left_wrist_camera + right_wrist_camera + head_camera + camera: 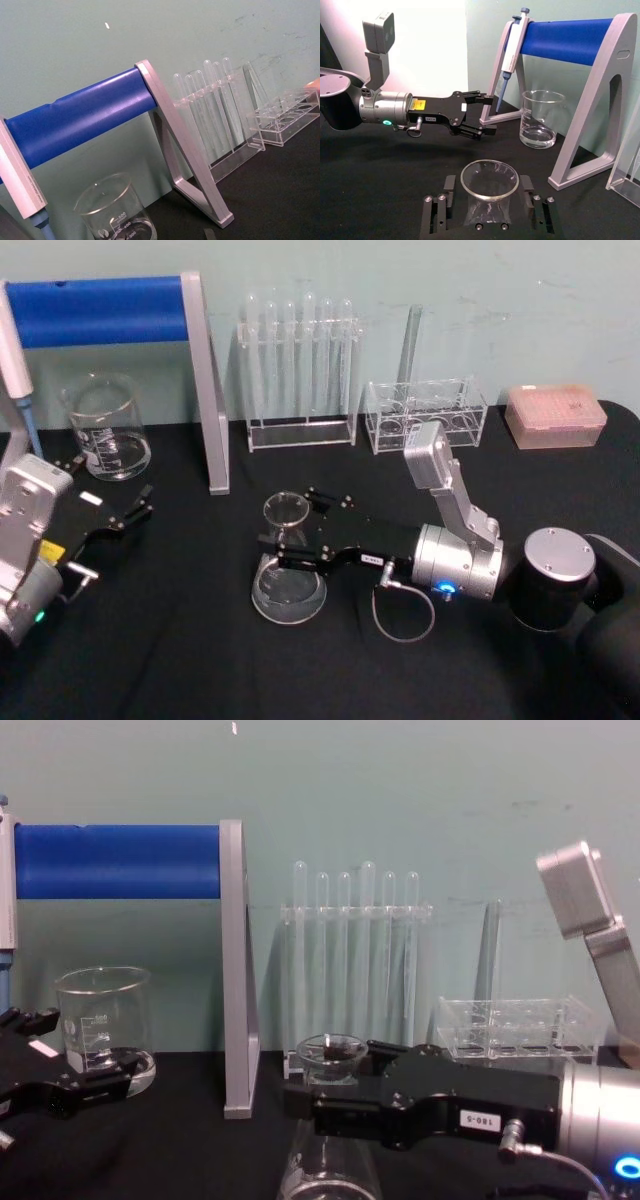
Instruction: Grasp the erlenmeyer flask with one hand, shake it three times, then place it back.
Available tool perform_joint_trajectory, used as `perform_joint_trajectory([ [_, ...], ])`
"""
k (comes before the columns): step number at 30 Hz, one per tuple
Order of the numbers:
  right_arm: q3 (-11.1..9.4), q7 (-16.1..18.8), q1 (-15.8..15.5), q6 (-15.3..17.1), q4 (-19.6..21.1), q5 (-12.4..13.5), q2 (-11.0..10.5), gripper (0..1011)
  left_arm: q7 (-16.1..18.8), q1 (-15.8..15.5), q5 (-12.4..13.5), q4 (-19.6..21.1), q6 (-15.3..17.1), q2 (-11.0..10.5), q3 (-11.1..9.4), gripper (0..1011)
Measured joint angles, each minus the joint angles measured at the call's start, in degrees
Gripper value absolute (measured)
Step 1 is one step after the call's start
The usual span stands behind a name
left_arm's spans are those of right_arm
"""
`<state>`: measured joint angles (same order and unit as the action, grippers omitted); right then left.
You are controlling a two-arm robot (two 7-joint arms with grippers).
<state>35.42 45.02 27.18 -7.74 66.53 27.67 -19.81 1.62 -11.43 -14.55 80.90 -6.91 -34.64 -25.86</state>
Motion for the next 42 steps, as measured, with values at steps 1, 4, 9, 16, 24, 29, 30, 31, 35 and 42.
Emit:
perform_joint_trajectory([
  [1,0.0,0.0,0.0,0.0,0.0,0.0,0.0,809,0.0,0.0,0.0,0.0,0.0,0.0,0.0,1001],
  [4,0.0,0.0,0.0,0.0,0.0,0.0,0.0,676,0.0,0.0,0.0,0.0,0.0,0.0,0.0,1001],
  [9,0.0,0.0,0.0,0.1,0.0,0.0,0.0,561,0.0,0.0,0.0,0.0,0.0,0.0,0.0,1001],
  [16,0.0,-0.1,0.0,0.1,0.0,0.0,0.0,449,0.0,0.0,0.0,0.0,0.0,0.0,0.0,1001],
  [24,-0.8,-1.7,-0.9,0.4,2.2,0.3,-0.5,449,0.0,0.0,0.0,0.0,0.0,0.0,0.0,1001],
  [29,-2.0,-5.4,-2.3,1.2,6.0,-0.2,-1.4,449,0.0,0.0,0.0,0.0,0.0,0.0,0.0,1001],
  [30,-2.3,-6.2,-2.5,1.5,6.6,-0.4,-1.6,449,0.0,0.0,0.0,0.0,0.0,0.0,0.0,1001],
  [31,-2.7,-7.8,-3.0,2.2,8.1,-0.8,-1.9,449,0.0,0.0,0.0,0.0,0.0,0.0,0.0,1001],
  [35,-4.1,-12.8,-4.5,5.0,12.0,-2.2,-2.6,449,0.0,0.0,0.0,0.0,0.0,0.0,0.0,1001],
  [42,-6.3,-18.7,-6.9,8.8,17.6,-4.1,-3.1,449,0.0,0.0,0.0,0.0,0.0,0.0,0.0,1001],
])
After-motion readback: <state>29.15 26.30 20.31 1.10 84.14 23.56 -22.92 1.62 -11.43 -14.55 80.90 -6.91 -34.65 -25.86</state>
